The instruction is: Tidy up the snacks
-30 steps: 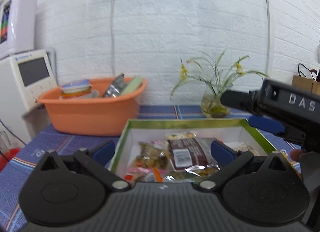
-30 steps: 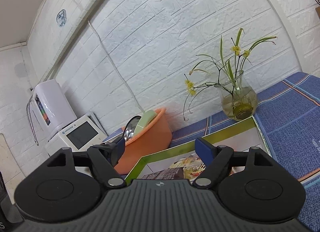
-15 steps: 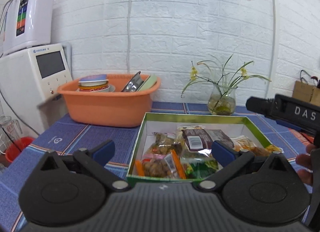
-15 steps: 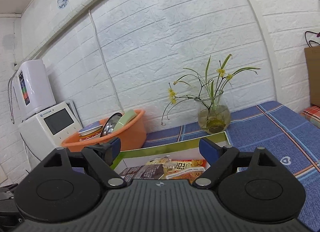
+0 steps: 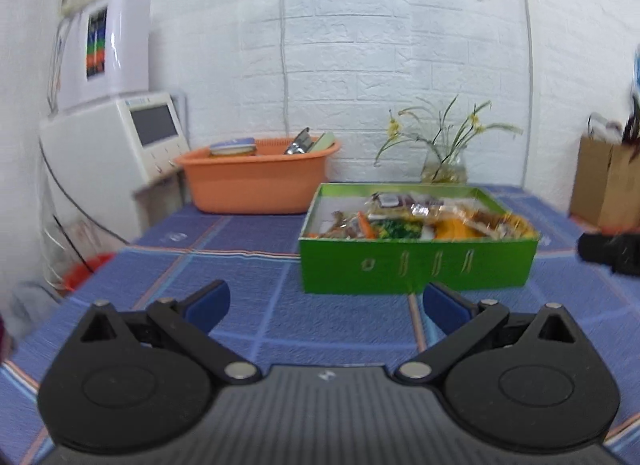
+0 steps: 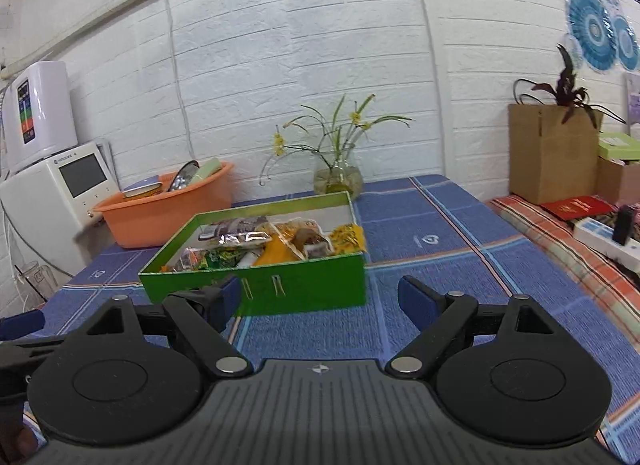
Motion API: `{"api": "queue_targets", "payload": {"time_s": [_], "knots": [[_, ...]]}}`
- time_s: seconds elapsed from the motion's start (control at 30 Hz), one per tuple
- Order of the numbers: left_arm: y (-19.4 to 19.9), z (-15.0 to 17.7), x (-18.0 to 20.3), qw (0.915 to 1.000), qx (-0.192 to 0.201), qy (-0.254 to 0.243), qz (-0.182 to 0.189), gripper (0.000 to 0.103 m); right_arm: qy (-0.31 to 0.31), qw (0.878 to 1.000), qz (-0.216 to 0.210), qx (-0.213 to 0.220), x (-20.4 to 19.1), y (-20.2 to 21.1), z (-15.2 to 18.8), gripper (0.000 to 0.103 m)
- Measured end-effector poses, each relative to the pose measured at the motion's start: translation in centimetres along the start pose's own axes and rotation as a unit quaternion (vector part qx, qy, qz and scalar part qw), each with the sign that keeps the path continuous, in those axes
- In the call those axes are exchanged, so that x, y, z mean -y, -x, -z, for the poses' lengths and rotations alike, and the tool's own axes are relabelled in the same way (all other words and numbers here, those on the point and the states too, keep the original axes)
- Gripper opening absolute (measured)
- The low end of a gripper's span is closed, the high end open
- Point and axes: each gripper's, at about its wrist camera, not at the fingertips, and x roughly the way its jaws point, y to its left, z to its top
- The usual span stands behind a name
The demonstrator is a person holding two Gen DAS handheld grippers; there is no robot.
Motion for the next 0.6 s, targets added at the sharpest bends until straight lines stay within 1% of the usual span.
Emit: {"api": "queue_targets", "payload": {"time_s": [0.03, 0.1, 0.17, 0.23, 0.37, 0.43, 0.6], "knots": [[0.4, 0.5, 0.5, 0.9998, 0.001, -0.018, -0.007, 0.103, 0.002, 1.000, 0.012, -0.001, 0.1, 0.2, 0.2, 0.103], [1.0, 1.2, 1.1, 0.9992, 0.005, -0.039, 0.002, 0.103, 0.011, 1.000, 0.027, 0.002, 0.0, 0.8, 0.7, 0.103], [1.6, 1.8, 1.3, 0.9990, 0.014, -0.042, 0.006, 0.103, 0.019, 1.000, 0.024, 0.001, 0.0, 1.3, 1.2, 0.103], [1.9, 2.0, 1.3, 0.9991, 0.015, -0.038, 0.012, 0.103, 0.022, 1.000, 0.022, -0.001, 0.0, 1.8, 1.6, 0.103], [1.7, 1.9, 1.1, 0.9992, -0.020, -0.008, 0.035, 0.103, 0.034, 0.999, 0.016, -0.005, -0.4, 2.3, 2.4, 0.103], [1.7, 2.0, 1.0, 0.9991, -0.031, -0.002, 0.029, 0.103, 0.035, 0.999, 0.015, -0.007, -0.6, 2.4, 2.5, 0.103], [1.6, 2.2, 0.0, 0.9991, -0.040, 0.009, 0.010, 0.103, 0.031, 0.999, 0.001, -0.017, -1.1, 2.4, 3.2, 0.103]]}}
